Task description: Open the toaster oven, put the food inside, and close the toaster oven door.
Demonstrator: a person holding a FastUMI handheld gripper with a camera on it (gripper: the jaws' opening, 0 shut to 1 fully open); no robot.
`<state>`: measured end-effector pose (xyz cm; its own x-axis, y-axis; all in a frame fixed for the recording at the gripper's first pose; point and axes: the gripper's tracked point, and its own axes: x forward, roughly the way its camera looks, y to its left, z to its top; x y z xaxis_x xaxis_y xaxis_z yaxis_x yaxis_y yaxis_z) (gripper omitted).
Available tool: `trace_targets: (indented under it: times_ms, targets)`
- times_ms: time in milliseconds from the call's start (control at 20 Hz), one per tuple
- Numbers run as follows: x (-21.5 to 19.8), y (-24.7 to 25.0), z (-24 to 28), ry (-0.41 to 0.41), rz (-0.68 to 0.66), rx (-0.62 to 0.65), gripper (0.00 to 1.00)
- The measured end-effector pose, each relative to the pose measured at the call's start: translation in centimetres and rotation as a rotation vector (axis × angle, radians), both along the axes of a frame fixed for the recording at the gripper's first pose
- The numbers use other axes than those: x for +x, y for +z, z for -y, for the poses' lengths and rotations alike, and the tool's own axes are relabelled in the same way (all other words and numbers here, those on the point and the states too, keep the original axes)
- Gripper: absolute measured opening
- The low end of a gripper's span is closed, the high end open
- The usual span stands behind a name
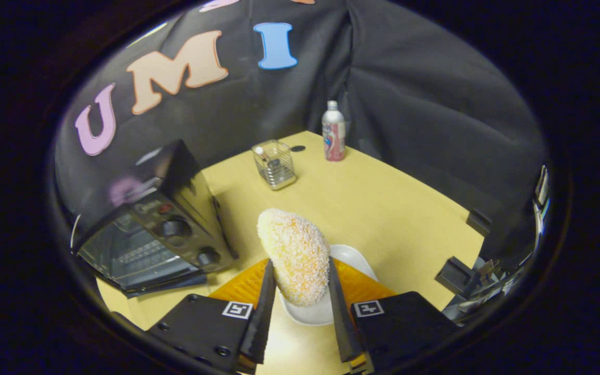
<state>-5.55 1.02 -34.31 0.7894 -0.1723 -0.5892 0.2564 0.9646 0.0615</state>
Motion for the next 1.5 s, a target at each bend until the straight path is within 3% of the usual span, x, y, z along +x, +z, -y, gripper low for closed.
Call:
trace_targets:
  times_ms: [300, 750, 1000, 1250, 1500]
  targets:
    - [-2.8, 2.0, -7.5, 0.097, 0.044, 0.080, 0.56]
    - [-7.2, 0.2, -18.3, 0.218, -0.007, 0.252, 0.55]
    - [-6.5, -1.1, -22.6, 0.173, -0.029, 0.375, 0.56]
    - [-3.2, -2.5, -25.0, 0.058, -0.022, 0.502, 0.58]
    - [-0.4, -3.1, -26.0, 0.005, -0.003, 0.544, 0.59]
